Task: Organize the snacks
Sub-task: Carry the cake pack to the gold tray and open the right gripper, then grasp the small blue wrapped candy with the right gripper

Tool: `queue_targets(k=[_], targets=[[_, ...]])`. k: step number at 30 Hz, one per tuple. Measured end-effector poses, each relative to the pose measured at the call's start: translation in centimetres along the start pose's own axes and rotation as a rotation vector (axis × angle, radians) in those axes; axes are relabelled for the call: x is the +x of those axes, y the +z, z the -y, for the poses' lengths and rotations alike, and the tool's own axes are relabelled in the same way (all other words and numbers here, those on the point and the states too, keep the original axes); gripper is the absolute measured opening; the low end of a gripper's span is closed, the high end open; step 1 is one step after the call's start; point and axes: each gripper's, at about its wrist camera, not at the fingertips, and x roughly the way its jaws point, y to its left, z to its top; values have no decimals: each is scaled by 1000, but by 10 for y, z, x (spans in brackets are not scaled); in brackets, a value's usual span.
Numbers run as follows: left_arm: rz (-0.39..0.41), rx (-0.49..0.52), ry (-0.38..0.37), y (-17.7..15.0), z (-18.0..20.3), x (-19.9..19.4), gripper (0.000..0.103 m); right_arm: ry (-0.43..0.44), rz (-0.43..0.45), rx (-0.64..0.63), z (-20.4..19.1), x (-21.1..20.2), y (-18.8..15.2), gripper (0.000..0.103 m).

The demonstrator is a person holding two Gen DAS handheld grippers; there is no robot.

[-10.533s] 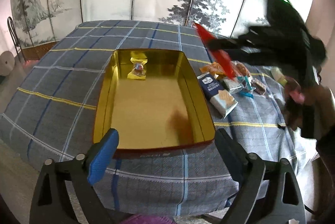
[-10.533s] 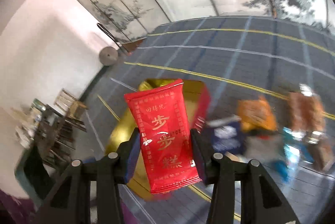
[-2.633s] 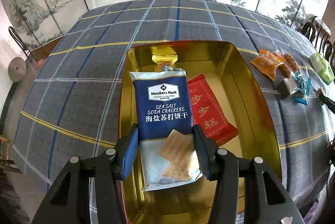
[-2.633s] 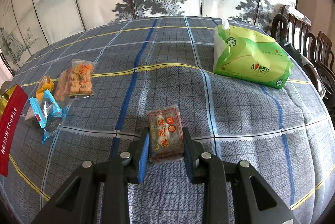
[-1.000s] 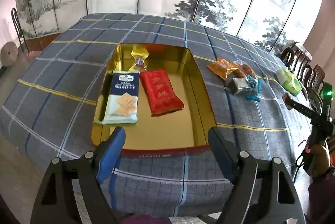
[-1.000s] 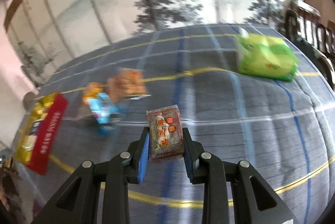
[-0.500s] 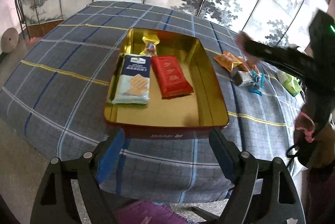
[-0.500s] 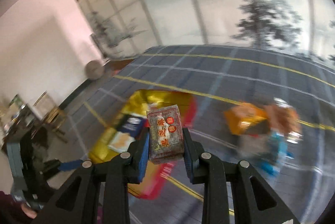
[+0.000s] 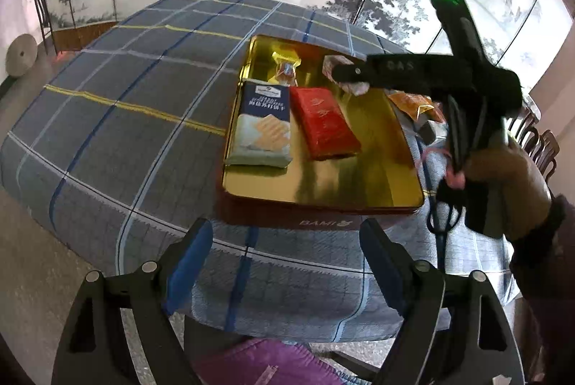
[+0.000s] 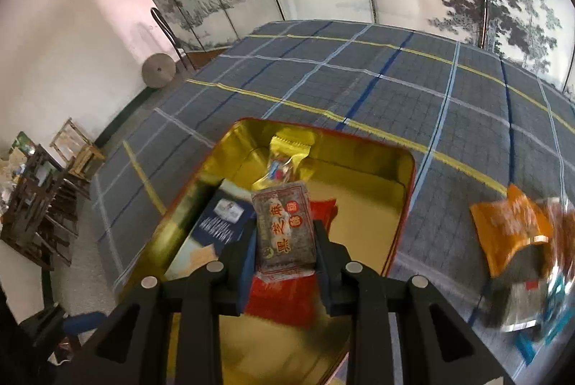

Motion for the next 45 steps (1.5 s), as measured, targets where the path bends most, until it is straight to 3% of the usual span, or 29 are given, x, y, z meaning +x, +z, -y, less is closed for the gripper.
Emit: queue_targets(k=[8, 10, 11, 12, 16, 19, 23, 25, 35, 41, 43, 45], targets=[[-5, -11, -1, 1, -6, 2, 80, -92, -11, -43, -3, 28, 24, 30], [-12, -10, 1, 1, -5, 4, 80, -87, 18, -29, -2, 24, 26, 38], [-13, -9, 0, 1, -5, 4, 80, -78, 48, -16, 0, 16, 24, 50], [-14, -9, 0, 1, -4, 5, 80, -76, 75, -5, 2, 8, 22, 55], [-14, -3, -7, 2, 0, 5, 80, -78, 203, 46, 21, -43, -1, 55], [-18, 15, -15, 1, 6, 6, 80, -175, 284, 67, 49, -89, -41, 55], [-43, 41, -27, 1, 18, 14, 80, -341, 259, 92, 103, -125, -96, 55], [-61, 55, -34, -1, 25, 18, 80, -384, 226, 94, 122, -129, -107, 55], [-59, 119, 6, 0, 44, 17, 81, -407, 169, 61, 164, -114, -103, 55], [-95, 138, 18, 3, 55, 28, 81, -378, 145, 28, 169, -100, -94, 50], [-101, 151, 23, 4, 61, 29, 81, -357, 127, 20, 172, -94, -90, 30], [-99, 168, 27, 7, 68, 30, 82, -354, 111, 6, 171, -93, -88, 25]])
